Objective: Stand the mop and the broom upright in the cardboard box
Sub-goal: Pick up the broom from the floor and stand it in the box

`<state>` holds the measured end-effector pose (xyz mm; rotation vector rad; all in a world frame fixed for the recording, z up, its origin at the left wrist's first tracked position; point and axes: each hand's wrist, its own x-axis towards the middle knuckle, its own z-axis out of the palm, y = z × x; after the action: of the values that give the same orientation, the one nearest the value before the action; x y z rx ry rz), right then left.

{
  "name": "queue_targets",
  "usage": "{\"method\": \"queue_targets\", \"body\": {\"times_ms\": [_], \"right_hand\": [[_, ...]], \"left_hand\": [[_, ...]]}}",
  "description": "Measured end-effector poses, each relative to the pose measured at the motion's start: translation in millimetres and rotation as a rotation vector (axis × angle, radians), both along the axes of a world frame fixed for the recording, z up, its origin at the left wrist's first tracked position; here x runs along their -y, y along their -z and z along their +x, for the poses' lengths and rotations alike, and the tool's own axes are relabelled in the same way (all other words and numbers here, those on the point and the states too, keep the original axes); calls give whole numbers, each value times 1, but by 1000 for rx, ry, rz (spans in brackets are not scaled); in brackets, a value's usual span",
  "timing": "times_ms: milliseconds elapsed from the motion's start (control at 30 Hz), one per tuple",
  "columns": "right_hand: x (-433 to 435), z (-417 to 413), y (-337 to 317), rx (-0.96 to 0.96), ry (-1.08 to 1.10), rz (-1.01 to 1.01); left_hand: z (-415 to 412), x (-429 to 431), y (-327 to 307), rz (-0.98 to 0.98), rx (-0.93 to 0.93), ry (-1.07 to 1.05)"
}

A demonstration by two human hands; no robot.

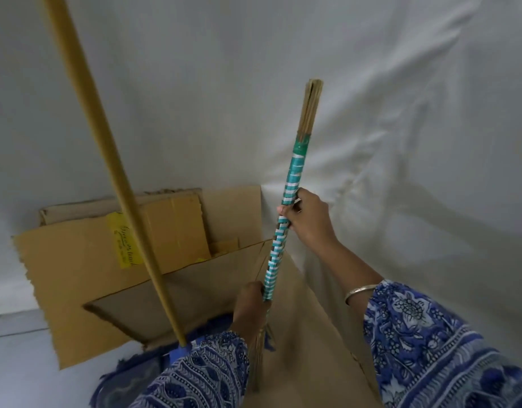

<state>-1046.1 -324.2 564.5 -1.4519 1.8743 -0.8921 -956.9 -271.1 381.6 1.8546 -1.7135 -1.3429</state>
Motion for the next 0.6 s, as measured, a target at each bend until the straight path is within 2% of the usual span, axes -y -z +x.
{"method": "queue_targets", "body": {"times_ms": [233,600], "right_hand": [[53,-41,70,4,-142,36],[106,-65,99,66,-186,70]], "left_hand": [[-53,38,55,79,66,-122],[-71,78,78,71,170,-221]]}}
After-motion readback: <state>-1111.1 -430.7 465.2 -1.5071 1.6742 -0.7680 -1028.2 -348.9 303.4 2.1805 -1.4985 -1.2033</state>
